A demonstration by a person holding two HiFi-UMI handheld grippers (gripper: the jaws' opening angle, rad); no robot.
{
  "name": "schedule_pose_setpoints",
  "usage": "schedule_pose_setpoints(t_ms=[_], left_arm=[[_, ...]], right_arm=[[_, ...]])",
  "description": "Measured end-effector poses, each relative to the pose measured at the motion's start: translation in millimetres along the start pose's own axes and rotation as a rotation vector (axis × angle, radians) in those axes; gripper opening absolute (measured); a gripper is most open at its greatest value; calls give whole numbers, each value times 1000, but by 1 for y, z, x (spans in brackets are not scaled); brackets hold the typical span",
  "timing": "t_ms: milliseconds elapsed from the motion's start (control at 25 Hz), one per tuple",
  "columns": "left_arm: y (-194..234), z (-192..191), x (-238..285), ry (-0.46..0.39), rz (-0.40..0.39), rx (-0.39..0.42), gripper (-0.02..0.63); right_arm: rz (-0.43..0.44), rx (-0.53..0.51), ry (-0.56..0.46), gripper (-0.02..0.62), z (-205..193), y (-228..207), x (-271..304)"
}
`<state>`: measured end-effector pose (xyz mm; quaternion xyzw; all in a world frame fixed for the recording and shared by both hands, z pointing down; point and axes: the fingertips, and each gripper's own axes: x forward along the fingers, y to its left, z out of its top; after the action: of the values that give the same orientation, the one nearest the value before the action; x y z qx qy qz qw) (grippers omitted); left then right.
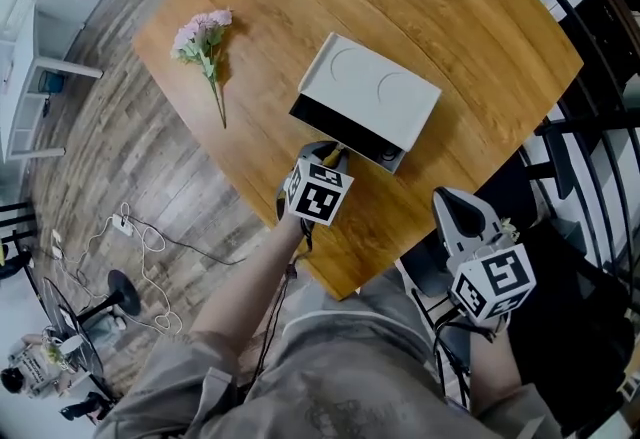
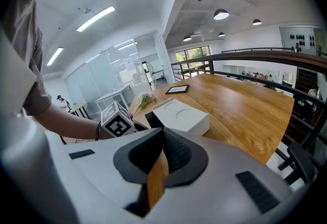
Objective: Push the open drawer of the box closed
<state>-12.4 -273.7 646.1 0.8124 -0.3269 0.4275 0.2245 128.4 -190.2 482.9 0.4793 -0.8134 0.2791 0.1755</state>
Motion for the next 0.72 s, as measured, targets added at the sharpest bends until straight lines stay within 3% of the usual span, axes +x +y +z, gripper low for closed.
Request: schedule_pose_setpoints(t_ms=[440, 720], left_arm=[[7, 39, 27, -10, 13, 25, 77], [9, 42, 29, 2, 26, 16, 85]], right_arm=[[-31, 49, -30, 31, -7, -26, -8], [-51, 76, -36, 32, -13, -37, -19]])
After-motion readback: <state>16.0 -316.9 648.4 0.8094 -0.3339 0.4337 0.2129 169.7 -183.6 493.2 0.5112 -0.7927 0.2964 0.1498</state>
